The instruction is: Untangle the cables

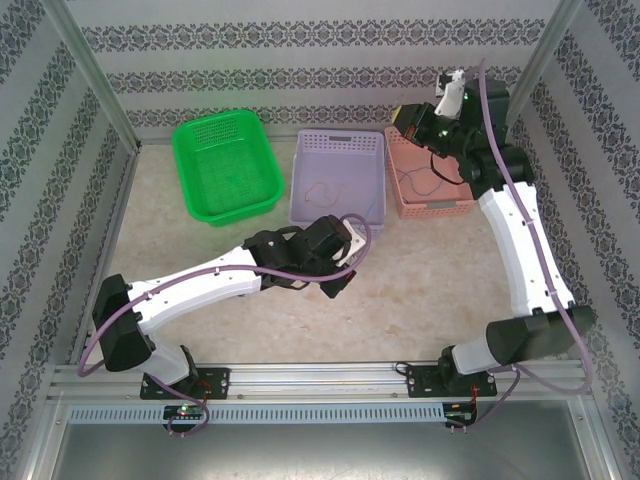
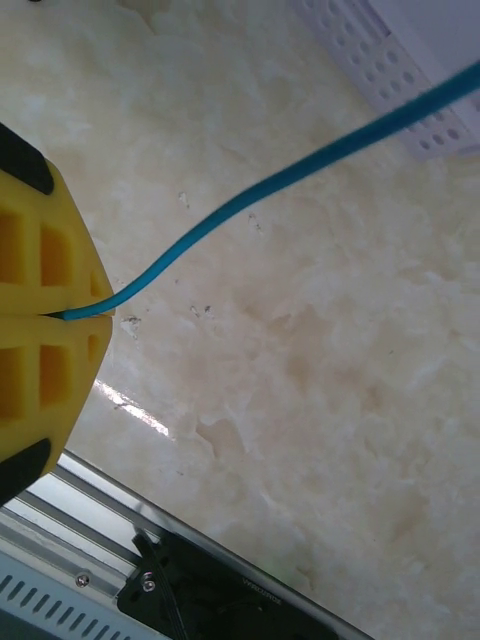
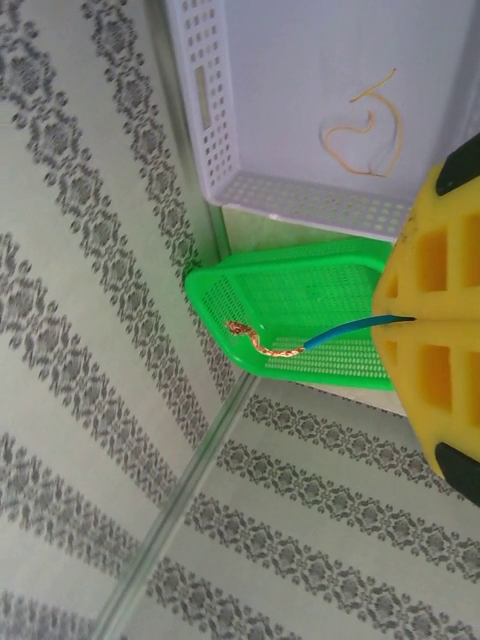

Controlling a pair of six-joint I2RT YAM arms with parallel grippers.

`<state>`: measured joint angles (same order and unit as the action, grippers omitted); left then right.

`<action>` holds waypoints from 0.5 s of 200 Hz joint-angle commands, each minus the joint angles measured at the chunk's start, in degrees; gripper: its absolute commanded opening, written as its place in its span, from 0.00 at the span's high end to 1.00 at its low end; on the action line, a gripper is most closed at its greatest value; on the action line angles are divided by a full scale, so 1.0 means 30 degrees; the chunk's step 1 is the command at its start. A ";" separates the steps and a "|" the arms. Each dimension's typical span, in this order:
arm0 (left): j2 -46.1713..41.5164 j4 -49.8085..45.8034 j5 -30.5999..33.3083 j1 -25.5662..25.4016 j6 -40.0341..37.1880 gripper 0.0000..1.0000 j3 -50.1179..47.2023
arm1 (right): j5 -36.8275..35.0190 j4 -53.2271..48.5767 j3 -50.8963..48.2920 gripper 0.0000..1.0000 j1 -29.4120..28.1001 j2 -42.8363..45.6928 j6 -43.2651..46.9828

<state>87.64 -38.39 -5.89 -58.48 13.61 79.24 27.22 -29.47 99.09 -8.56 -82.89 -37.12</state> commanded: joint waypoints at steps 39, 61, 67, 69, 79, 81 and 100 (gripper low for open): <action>0.0944 -0.0671 0.0261 -0.0310 0.0519 0.58 0.2700 | -0.3193 -0.0182 0.0699 1.00 0.0091 0.1351 0.2303; 0.0994 -0.0961 0.1729 -0.0304 0.1024 0.46 0.3628 | -0.4085 -0.0702 0.1120 1.00 0.0107 0.1515 0.3626; 0.0820 -0.0998 0.2060 -0.0297 0.1143 0.43 0.3741 | -0.4256 -0.0757 0.1076 1.00 0.0148 0.1581 0.3989; 0.0738 -0.0986 0.2156 -0.0286 0.1147 0.43 0.3779 | -0.4277 -0.0740 0.1074 1.00 0.0167 0.1598 0.4036; 0.0430 -0.1019 0.2490 -0.0240 0.1211 0.41 0.3875 | -0.4783 -0.0767 0.1023 1.00 0.0299 0.1699 0.4786; 0.0332 -0.1043 0.2571 -0.0235 0.1230 0.40 0.3907 | -0.4911 -0.0755 0.0994 1.00 0.0324 0.1702 0.4918; -0.0395 -0.1308 0.3033 -0.0137 0.1644 0.37 0.3960 | -0.5758 -0.0519 0.0880 1.00 0.1022 0.1605 0.5428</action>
<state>90.06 -39.66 -1.02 -58.54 16.14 89.49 15.33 -31.20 100.57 -7.88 -78.59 -26.02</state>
